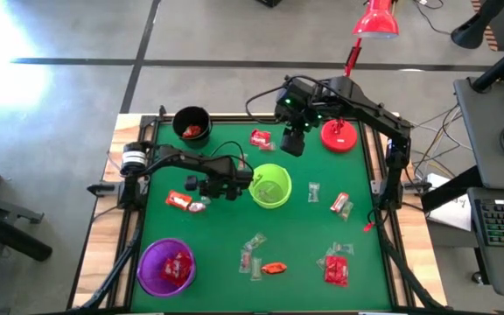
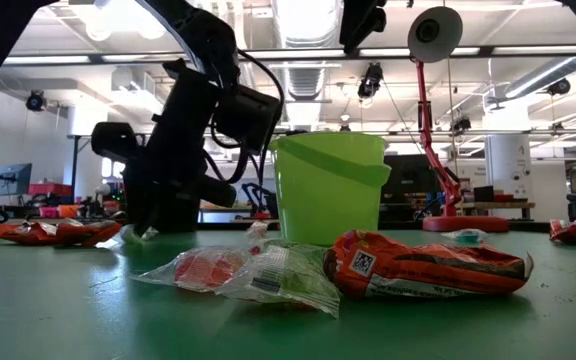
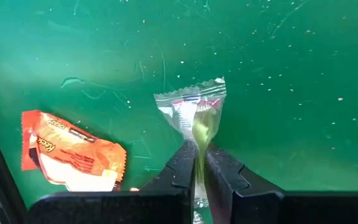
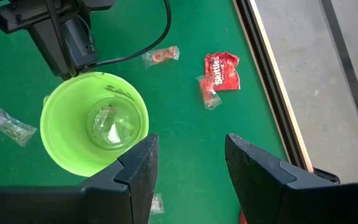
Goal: Sort candy
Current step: Put the green gummy into the green bucket
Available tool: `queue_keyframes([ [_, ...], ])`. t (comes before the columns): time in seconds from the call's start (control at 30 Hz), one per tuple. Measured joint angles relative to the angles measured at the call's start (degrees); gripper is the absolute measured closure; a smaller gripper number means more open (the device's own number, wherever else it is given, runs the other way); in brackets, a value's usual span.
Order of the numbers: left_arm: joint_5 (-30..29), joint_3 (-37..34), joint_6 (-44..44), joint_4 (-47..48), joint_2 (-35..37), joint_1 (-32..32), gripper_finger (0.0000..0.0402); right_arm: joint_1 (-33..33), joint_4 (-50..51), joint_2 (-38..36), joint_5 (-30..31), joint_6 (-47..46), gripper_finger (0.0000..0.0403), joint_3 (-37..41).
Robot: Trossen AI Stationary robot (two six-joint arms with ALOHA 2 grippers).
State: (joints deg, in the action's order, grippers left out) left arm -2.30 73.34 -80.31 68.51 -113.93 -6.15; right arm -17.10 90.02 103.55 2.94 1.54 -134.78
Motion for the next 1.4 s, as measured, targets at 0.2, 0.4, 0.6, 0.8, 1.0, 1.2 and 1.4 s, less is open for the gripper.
queue_keyframes([
  [0.2,0.19,-0.09,2.04,-0.09,1.84,0.23,0.0401,0.00,-0.01,0.00,0.00,-0.44,0.0225,0.00],
  [0.4,-0.04,-0.09,5.37,0.09,7.81,0.81,0.0401,0.00,0.00,0.00,0.04,-0.13,0.0225,0.00],
  [0.6,-1.48,-0.07,11.07,0.07,16.31,1.38,0.0401,0.00,0.00,0.00,0.07,0.00,0.0225,0.00],
  [0.8,-6.84,-0.02,21.20,-2.59,24.01,1.34,0.0402,-0.02,-0.01,0.00,0.09,-0.96,0.0225,0.00],
  [1.0,-7.78,0.00,38.94,-12.49,28.13,1.11,0.0401,-0.02,0.00,0.00,0.14,-8.26,0.0225,0.00],
  [1.2,-6.89,0.02,53.91,-23.06,28.85,0.41,0.0401,-0.02,0.00,0.00,0.15,-15.84,0.0225,0.00],
  [1.4,-0.69,0.02,64.07,-28.46,28.85,-0.28,0.0401,-0.02,-0.02,-0.18,0.21,-21.55,0.0225,0.00],
])
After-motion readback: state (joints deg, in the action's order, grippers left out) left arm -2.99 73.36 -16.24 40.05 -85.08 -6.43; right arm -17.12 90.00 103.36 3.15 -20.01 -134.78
